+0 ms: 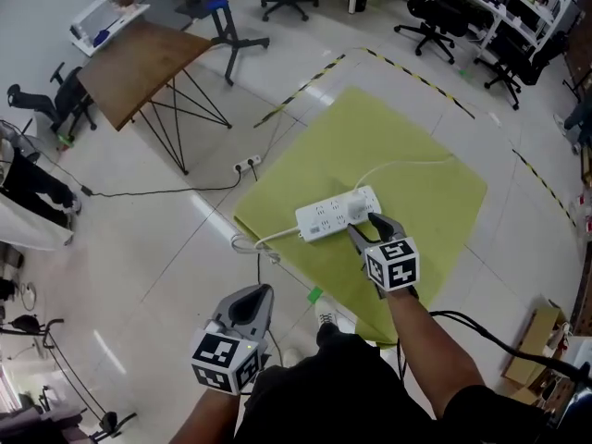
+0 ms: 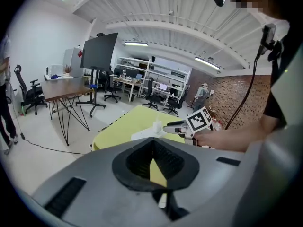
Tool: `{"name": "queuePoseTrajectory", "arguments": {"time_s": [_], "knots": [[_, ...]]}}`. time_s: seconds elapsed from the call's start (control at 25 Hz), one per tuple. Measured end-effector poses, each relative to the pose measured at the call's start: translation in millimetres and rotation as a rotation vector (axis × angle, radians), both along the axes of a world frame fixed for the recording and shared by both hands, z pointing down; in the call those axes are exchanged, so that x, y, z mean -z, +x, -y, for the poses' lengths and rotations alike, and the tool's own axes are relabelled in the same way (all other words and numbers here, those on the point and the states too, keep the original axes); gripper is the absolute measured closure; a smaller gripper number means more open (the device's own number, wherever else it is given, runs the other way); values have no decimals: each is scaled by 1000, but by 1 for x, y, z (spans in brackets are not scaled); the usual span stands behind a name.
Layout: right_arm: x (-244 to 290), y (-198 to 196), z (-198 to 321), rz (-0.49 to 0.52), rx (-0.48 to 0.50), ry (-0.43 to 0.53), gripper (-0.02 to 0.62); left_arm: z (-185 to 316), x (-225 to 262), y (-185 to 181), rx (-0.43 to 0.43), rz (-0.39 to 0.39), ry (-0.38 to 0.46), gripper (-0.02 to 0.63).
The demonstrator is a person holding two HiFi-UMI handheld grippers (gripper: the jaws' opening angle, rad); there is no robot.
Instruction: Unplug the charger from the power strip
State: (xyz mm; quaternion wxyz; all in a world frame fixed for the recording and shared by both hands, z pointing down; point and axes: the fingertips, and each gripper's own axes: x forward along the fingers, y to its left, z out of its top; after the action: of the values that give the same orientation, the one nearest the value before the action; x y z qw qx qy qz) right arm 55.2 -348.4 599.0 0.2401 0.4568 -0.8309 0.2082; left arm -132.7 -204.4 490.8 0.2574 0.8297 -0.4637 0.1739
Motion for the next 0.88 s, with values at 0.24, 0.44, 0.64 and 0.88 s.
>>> {"name": "queuePoseTrajectory", "arguments": {"time_s": [0.24,0.44,0.64,0.88], "knots": [[-25,7,40,-15,-45,-22,299,5,-13,-11,40,31,-43,600],[-35,1,50,-45,-14,-22,281,8,-15,-15,73,36,-60,600],[-46,-7,61,-71,4,-15,281,11,-14,-23,104,40,-63,600],[-47,-13,70,-114,32,23,313,11,-15,-28,118,53,-65,600]]}}
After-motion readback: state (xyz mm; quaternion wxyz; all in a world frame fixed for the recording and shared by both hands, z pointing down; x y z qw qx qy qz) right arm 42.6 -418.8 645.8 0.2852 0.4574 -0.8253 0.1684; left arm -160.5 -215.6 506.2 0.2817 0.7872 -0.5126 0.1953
